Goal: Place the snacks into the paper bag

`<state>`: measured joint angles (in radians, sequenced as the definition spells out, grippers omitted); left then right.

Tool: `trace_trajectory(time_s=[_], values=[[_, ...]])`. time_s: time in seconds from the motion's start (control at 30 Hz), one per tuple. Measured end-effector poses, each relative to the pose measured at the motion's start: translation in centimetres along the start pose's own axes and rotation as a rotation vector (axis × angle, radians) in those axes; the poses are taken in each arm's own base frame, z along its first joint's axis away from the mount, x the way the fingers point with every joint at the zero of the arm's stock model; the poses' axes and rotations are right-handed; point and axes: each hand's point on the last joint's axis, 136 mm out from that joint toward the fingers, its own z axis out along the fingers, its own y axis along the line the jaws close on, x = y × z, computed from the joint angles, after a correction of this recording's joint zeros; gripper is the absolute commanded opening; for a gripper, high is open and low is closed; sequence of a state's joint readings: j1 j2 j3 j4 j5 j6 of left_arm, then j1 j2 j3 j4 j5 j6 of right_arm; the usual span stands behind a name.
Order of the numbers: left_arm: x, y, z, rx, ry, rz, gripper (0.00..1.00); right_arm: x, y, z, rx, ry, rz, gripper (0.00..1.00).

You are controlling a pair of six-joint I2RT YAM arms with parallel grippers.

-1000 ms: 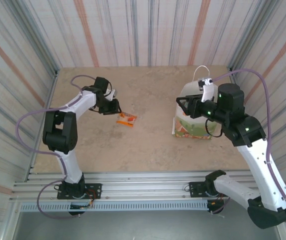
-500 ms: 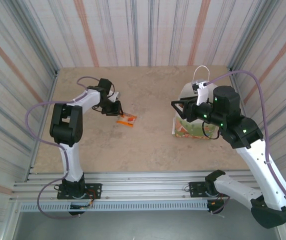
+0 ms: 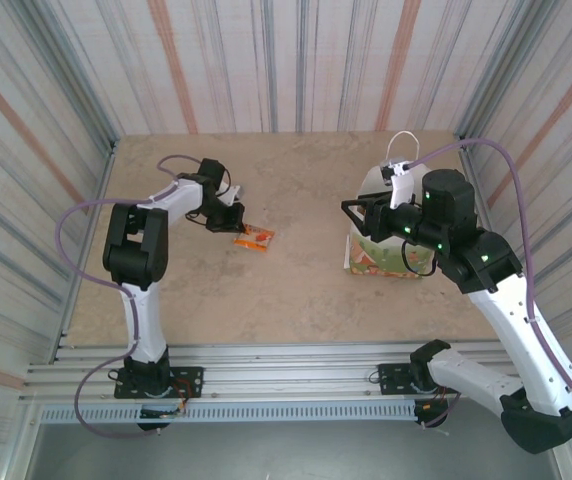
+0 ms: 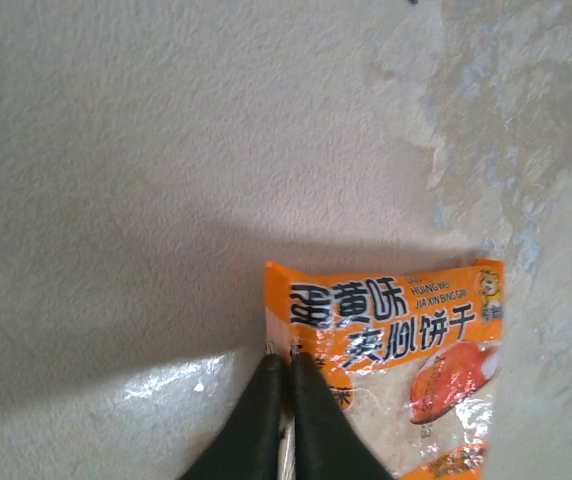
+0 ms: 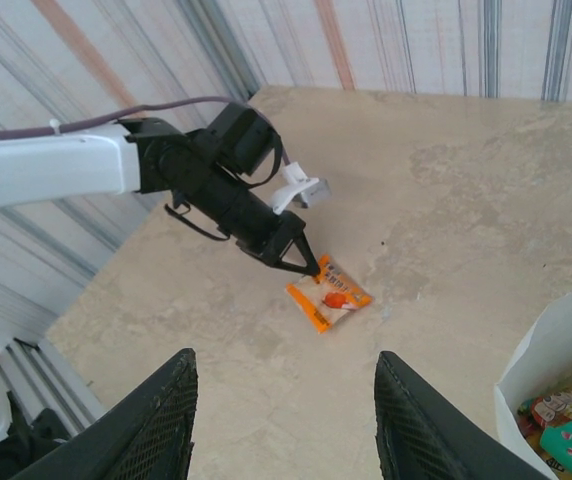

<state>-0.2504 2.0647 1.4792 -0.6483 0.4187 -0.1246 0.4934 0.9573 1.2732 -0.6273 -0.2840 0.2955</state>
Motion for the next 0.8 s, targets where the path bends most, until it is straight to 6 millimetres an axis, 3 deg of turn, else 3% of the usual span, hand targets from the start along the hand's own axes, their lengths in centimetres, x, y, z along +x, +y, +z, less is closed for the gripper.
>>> trace_trajectory(time_s=[0.2,0.33,0.57,0.8], values=[[0.0,-0.2,-0.4,0.001,-0.009,0.014,0.00,-0.1,-0.1,0.0,0.007,-0.005,-0.002,0.49],[-0.2,-1.1,-2.3,0.007,-0.044,0.053,0.00,-0.4,-0.3,0.0,0.017,-0.019,-0.009,0.49],[-1.2,-5.8,-9.3,0.100,-0.199,0.209,0.00,-0.4,-0.4,0.8,0.015,-0.008,-0.020,0.50],[-0.1,-11.8,-17.0,0.248,-0.364,0.447,0.00,0.9,-0.7,4.3,-0.021,0.110,-0.005,0.51]])
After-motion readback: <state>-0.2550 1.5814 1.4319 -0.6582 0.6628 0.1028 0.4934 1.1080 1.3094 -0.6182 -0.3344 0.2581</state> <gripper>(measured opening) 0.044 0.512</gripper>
